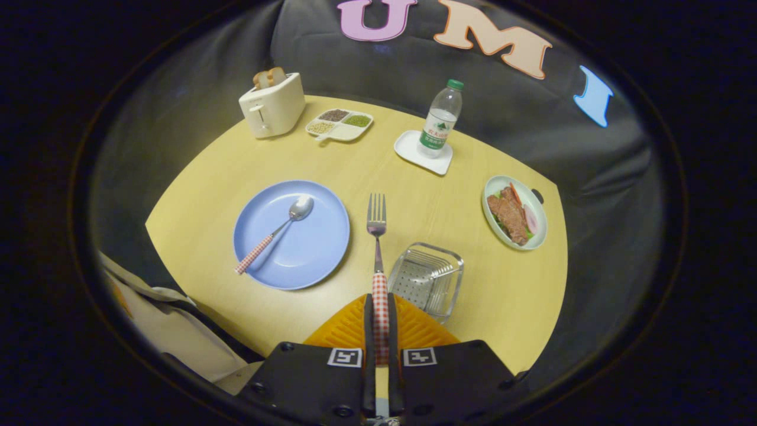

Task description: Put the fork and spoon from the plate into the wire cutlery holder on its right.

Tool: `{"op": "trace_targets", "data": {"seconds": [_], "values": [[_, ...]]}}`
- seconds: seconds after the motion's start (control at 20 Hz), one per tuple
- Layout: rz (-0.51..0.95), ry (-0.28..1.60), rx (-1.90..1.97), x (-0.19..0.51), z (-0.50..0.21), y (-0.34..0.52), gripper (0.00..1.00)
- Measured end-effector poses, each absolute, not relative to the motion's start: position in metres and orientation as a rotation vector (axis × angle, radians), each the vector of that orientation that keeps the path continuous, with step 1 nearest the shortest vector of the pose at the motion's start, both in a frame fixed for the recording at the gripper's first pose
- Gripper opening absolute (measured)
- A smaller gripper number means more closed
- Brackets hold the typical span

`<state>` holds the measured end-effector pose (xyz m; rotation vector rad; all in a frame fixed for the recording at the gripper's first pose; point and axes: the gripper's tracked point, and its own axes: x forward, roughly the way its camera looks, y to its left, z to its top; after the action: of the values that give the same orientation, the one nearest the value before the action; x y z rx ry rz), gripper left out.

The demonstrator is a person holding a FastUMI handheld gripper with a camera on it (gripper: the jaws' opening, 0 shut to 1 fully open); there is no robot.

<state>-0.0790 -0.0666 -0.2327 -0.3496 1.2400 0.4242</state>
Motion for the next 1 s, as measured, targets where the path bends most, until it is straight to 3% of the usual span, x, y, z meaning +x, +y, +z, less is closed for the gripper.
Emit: {"op": "trace_targets", "data": {"seconds": [0.55,1.0], "values": [[0.552,1.391,-0.477,-0.09,-0.225,-0.145,0.11],[0.615,1.572,-0.557,-0.083,-0.247,-0.157,0.11]]}}
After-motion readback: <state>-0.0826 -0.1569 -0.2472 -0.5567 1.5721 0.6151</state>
